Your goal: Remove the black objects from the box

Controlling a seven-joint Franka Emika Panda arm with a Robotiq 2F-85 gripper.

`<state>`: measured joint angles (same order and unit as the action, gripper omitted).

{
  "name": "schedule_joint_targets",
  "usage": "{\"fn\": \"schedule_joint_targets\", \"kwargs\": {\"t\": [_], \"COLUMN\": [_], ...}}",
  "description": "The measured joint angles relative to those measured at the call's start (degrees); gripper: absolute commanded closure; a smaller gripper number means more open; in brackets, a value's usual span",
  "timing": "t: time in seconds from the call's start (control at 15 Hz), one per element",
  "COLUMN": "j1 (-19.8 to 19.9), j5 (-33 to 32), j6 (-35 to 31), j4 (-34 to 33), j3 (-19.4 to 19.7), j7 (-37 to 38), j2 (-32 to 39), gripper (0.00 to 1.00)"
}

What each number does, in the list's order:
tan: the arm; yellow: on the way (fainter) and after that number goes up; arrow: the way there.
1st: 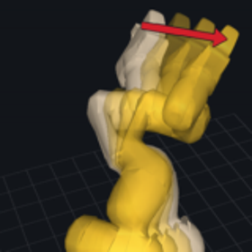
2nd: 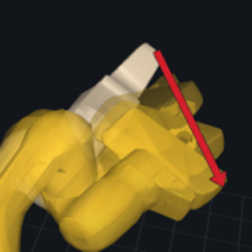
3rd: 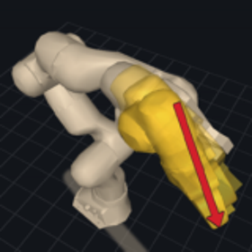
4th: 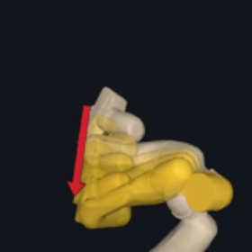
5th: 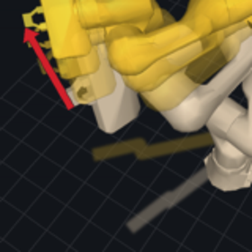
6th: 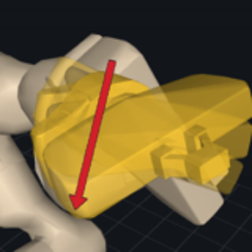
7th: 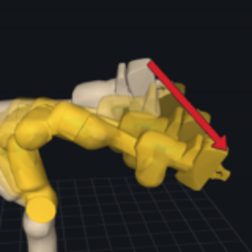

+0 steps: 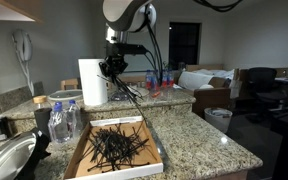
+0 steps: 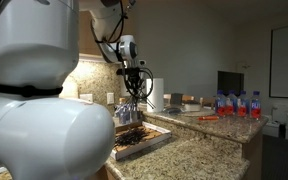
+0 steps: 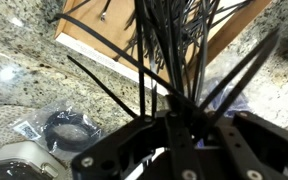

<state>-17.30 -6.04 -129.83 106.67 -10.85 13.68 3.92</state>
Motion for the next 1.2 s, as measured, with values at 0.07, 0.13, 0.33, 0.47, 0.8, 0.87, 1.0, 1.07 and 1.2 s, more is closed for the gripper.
{"fn": "schedule_joint_targets", "kwargs": {"t": [0.07, 0.13, 0.33, 0.47, 0.8, 0.87, 1.0, 1.07, 1.2], "j1": [0.4, 1.0, 2.9, 4.2, 7.3, 7.9, 9.1, 9.7, 10.8], "j5": [0.0, 0.0, 0.3, 1.1, 2.6, 2.7, 3.0, 3.0, 3.0], "j6": [0.3, 0.6, 1.7, 2.0, 1.7, 1.7, 1.4, 1.3, 1.3], "j4": [1.0, 2.2, 6.7, 10.3, 19.7, 21.6, 25.3, 26.8, 28.8], "j3": [0.1, 0.2, 0.7, 1.4, 3.6, 4.2, 5.5, 6.2, 7.6], "j7": [0.0, 0.0, 0.0, 0.0, -0.1, -0.4, -2.1, -3.3, -6.6], "j2": [-1.2, -2.4, -6.2, -8.8, -13.9, -14.7, -15.8, -16.0, -16.0], "gripper": [0.93, 0.93, 0.93, 0.93, 0.93, 0.93, 0.93, 0.93, 0.93]}}
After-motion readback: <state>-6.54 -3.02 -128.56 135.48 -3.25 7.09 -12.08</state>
